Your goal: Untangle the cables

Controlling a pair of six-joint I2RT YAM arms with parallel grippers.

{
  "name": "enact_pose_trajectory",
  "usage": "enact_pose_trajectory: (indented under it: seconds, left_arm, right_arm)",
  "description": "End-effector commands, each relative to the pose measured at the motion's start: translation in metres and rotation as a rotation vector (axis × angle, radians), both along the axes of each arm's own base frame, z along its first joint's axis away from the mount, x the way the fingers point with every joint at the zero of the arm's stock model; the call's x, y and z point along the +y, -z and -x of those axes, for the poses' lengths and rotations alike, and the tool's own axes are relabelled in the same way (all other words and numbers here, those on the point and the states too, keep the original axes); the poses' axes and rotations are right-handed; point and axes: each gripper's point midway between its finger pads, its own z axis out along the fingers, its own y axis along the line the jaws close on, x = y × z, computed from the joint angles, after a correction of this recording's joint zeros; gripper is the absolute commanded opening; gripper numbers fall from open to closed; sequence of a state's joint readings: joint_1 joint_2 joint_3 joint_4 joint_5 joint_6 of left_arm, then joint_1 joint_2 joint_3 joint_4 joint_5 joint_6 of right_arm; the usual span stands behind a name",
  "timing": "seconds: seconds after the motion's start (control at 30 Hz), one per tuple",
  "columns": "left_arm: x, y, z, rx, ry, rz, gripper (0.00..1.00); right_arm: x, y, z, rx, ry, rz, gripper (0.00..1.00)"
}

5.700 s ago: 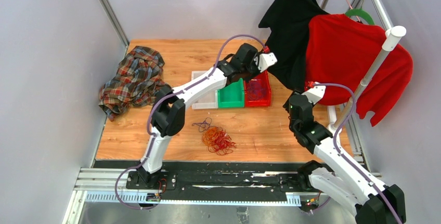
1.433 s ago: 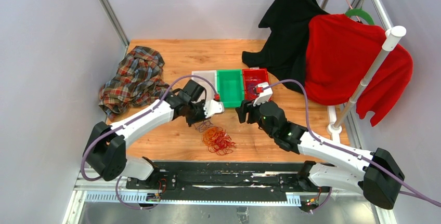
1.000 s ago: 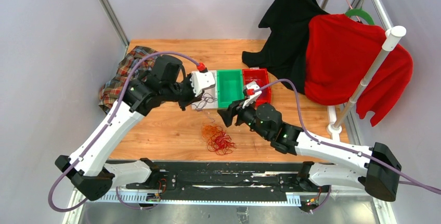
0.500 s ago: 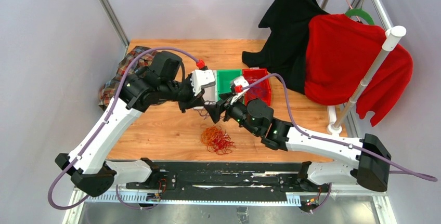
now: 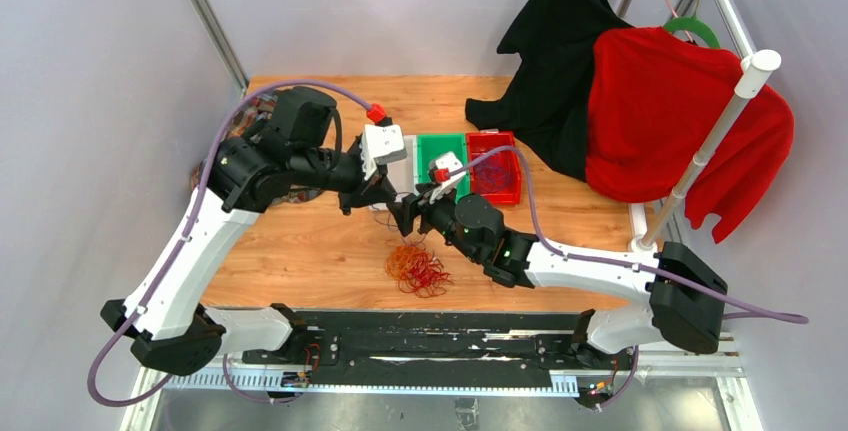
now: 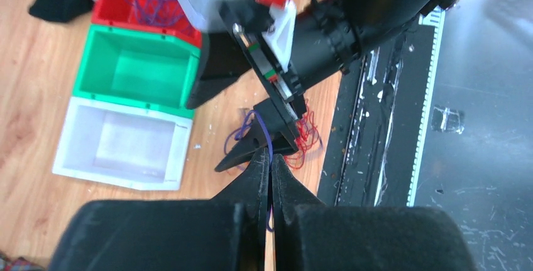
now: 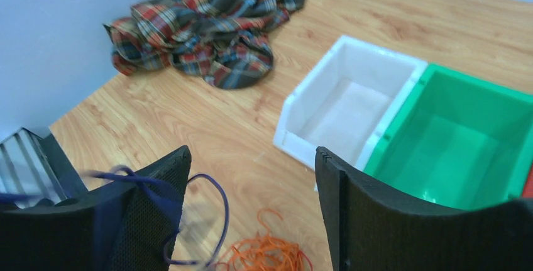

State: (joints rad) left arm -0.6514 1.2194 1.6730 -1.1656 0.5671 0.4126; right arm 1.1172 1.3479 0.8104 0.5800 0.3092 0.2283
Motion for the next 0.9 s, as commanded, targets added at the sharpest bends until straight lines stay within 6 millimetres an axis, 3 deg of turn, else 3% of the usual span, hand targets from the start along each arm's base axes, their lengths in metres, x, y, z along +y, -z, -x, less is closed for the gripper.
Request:
enact_pose_trajectory:
  seconds: [0.0,0.33,0.47,0.67,0.77,0.87]
  left_arm:
    - [-0.005,-0.033,0.011,-0.024,0.035,0.074,0.01]
    - [-0.004,-0.082,0.007,-0.134,0.018,0.149,0.0]
    - [-0.009,-0.092,0.003,-0.14,0.019,0.167,0.0]
    - [-0.03,-0.096,-0.021,-0.156,0.018,0.148,0.0]
    - [-0.05,-0.097,-0.036,-0.176,0.025,0.13,0.0]
    - [-0.072,-0.11,-0.053,-0.239,0.026,0.135,0.0]
  right_arm:
    - [-0.02,0.042,-0.008,0.066,0.091,0.033,0.72]
    - [-0.094,0.132,-0.002,0.237,0.242,0.097,0.7]
    - [-0.124,0.155,0.0,0.281,0.323,0.104,0.7]
    - [-0.156,0.164,0.008,0.301,0.391,0.119,0.77]
    - [-0.173,0.153,0.004,0.282,0.444,0.095,0.8]
    - [-0.19,0.14,-0.001,0.269,0.496,0.066,0.82]
